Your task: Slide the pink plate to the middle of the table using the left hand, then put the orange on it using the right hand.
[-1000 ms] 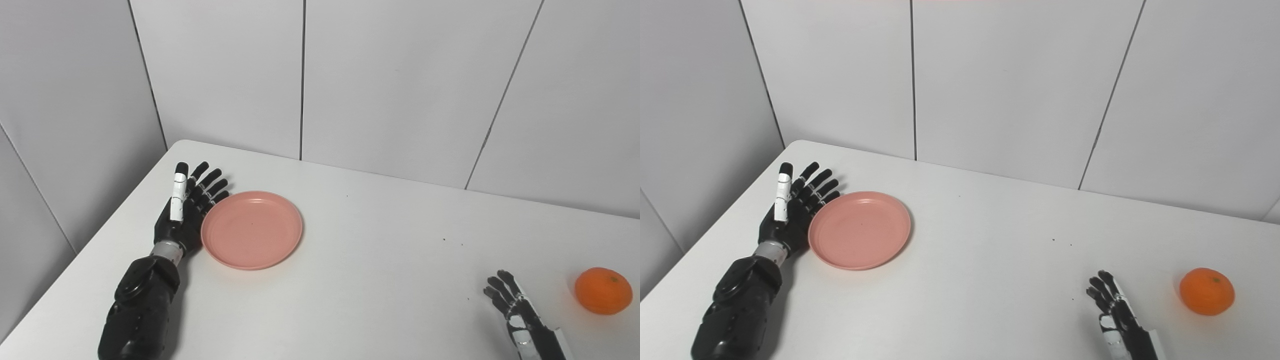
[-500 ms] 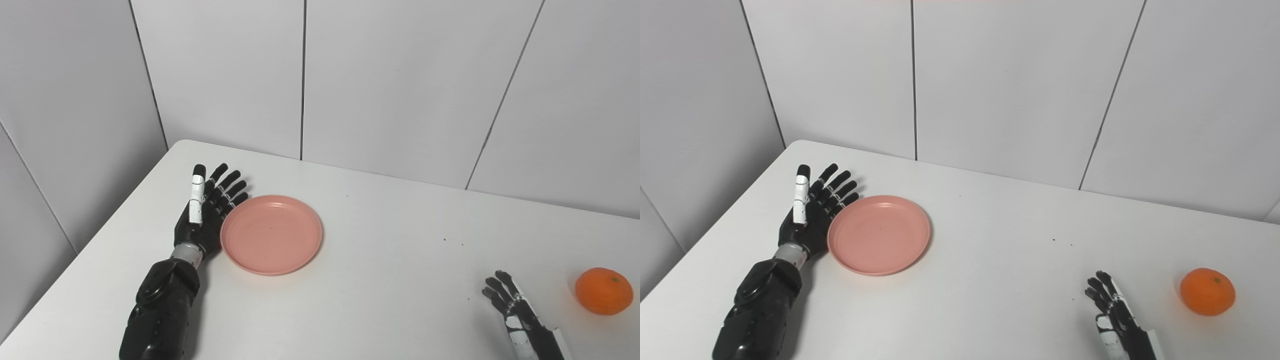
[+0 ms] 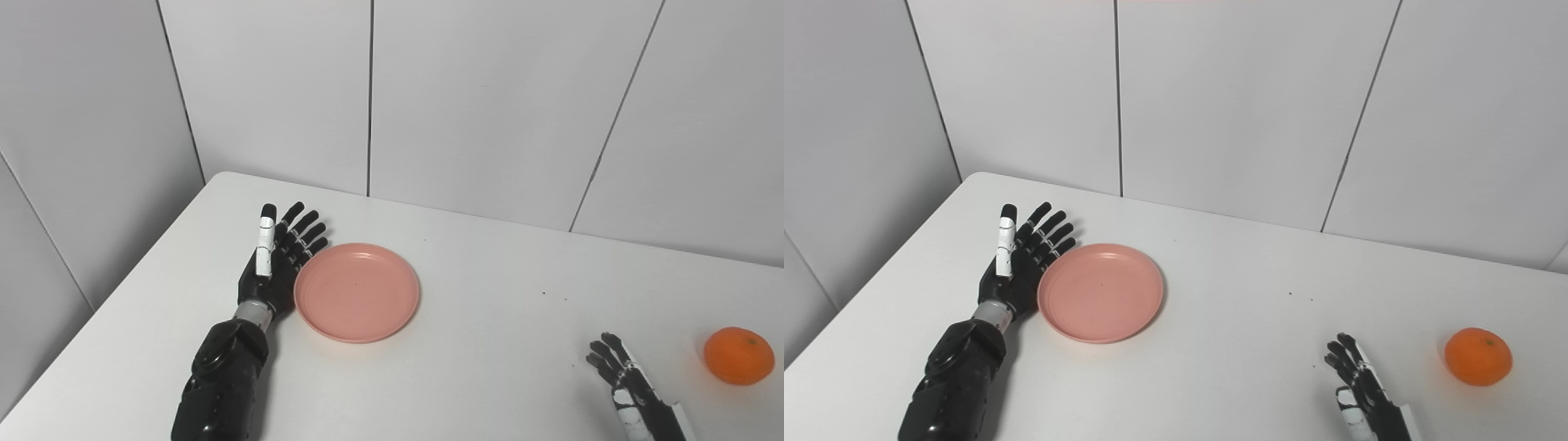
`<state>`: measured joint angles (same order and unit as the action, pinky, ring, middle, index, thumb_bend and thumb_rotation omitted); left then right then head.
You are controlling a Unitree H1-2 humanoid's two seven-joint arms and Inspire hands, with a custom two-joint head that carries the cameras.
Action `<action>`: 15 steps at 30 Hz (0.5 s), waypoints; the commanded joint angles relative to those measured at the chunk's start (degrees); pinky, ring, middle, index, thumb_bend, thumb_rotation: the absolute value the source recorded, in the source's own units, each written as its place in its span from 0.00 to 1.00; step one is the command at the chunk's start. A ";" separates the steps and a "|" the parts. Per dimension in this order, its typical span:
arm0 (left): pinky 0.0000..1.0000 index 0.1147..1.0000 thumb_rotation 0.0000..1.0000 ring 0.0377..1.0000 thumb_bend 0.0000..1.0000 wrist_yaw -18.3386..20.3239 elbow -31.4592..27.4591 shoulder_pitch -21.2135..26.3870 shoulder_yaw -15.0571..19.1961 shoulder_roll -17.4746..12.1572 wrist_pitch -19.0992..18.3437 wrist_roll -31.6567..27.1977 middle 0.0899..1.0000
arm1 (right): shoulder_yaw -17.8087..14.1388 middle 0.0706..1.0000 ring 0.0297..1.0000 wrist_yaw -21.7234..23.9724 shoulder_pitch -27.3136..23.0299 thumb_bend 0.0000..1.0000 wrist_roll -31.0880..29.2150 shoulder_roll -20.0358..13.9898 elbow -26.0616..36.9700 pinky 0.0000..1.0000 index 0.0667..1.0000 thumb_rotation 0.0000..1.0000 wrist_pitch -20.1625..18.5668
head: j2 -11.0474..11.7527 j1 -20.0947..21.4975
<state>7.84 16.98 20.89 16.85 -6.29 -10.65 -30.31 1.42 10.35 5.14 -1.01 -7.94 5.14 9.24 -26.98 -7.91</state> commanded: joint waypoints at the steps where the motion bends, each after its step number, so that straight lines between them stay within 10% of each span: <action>1: 0.87 0.86 0.82 0.84 0.77 -2.16 1.40 -1.21 -0.55 1.65 -2.74 0.84 0.85 | 1.08 0.90 0.89 -0.11 3.75 0.75 -0.24 0.90 -2.79 0.96 0.92 0.92 -1.00 | -0.17 0.08; 15: 0.87 0.87 0.83 0.85 0.73 -3.94 -1.63 -1.88 -2.41 4.69 -4.45 1.88 0.86 | 1.48 0.89 0.88 -0.33 3.59 0.75 0.33 1.17 -2.63 0.94 0.92 0.91 -0.78 | -0.71 1.01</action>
<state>5.43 14.49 20.58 15.09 -2.49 -11.03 -28.88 1.75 10.34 5.23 -0.70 -7.95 5.28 9.22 -27.68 -6.86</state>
